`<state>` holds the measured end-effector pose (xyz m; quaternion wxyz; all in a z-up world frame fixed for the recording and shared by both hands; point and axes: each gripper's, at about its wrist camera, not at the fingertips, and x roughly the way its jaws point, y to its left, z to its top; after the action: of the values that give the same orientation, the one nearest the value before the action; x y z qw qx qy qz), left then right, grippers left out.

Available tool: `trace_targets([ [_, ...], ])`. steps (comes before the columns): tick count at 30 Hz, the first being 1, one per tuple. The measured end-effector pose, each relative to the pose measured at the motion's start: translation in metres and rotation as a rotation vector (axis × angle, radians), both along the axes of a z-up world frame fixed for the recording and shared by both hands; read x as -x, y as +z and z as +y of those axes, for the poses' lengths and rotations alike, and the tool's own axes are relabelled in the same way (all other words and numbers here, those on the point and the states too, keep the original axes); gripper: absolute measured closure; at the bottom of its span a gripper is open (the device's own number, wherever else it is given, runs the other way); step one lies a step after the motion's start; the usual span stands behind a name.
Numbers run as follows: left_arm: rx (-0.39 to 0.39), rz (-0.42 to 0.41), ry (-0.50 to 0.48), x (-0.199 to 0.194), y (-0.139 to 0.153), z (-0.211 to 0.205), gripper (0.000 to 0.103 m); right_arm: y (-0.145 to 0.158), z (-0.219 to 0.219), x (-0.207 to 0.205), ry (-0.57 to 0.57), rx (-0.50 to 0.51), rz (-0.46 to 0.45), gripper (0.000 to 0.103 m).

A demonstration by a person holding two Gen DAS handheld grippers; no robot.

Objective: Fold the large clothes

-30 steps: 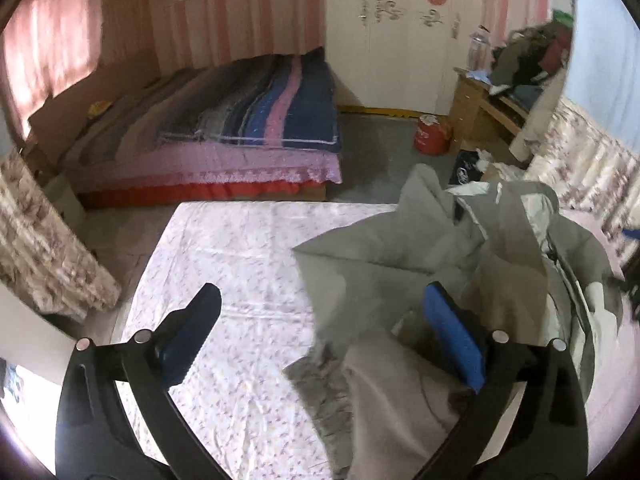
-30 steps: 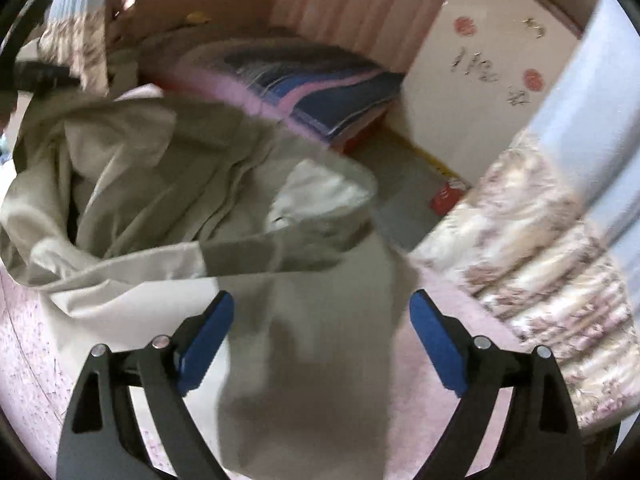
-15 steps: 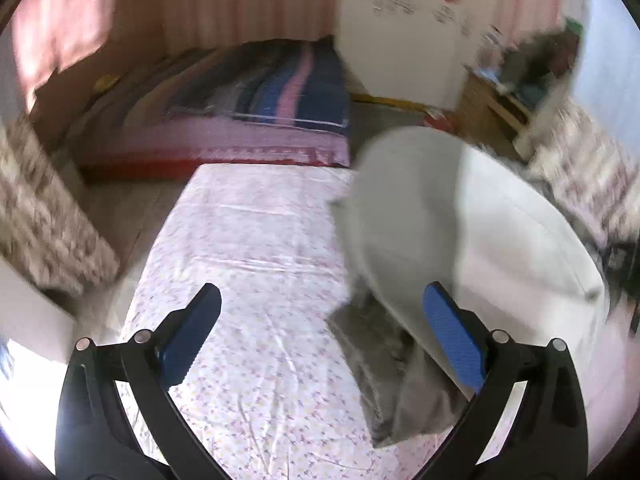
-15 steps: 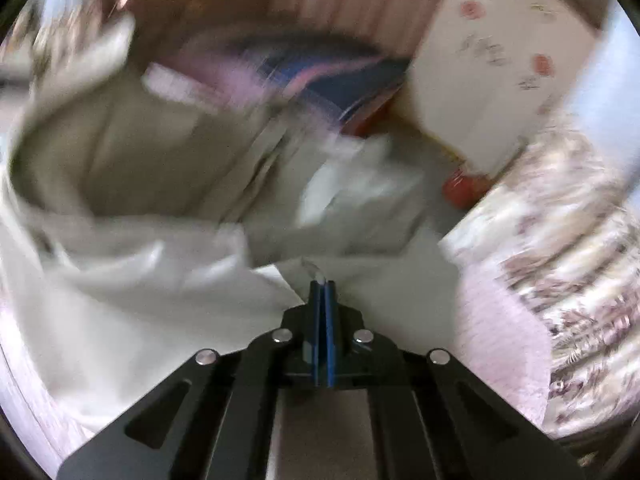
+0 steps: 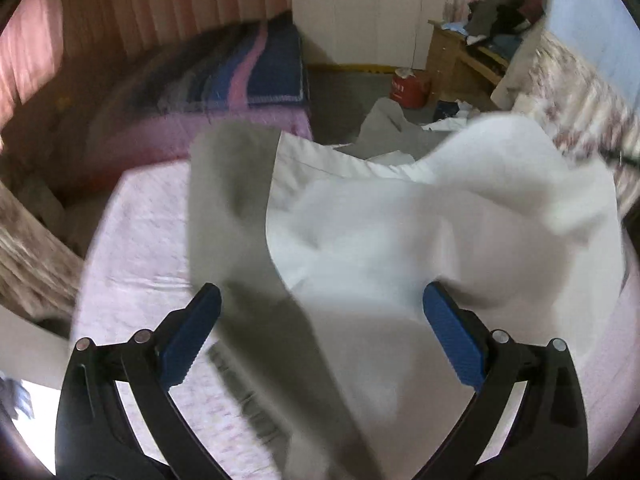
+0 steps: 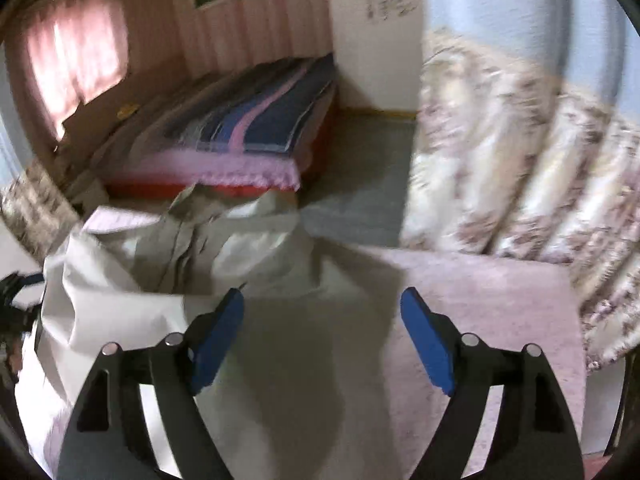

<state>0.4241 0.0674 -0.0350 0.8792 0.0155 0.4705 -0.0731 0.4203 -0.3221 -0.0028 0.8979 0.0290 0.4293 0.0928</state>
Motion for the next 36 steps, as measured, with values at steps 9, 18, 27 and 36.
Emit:
trace_targets([
  [9, -0.14, 0.022, -0.053, -0.01, -0.026, -0.02, 0.074, -0.075, 0.073, -0.023, 0.223, 0.285, 0.184, 0.08],
  [18, -0.154, -0.16, -0.021, 0.012, 0.0, -0.022, 0.103, 0.012, 0.029, 0.01, -0.124, 0.203, -0.318, 0.103],
  [27, -0.146, -0.046, 0.027, -0.002, -0.04, 0.002, 0.102, -0.012, -0.04, -0.027, -0.231, 0.067, -0.049, 0.098],
  [36, -0.115, -0.118, 0.047, -0.032, 0.024, 0.003, 0.007, 0.005, -0.007, -0.062, -0.049, -0.025, 0.069, 0.025],
])
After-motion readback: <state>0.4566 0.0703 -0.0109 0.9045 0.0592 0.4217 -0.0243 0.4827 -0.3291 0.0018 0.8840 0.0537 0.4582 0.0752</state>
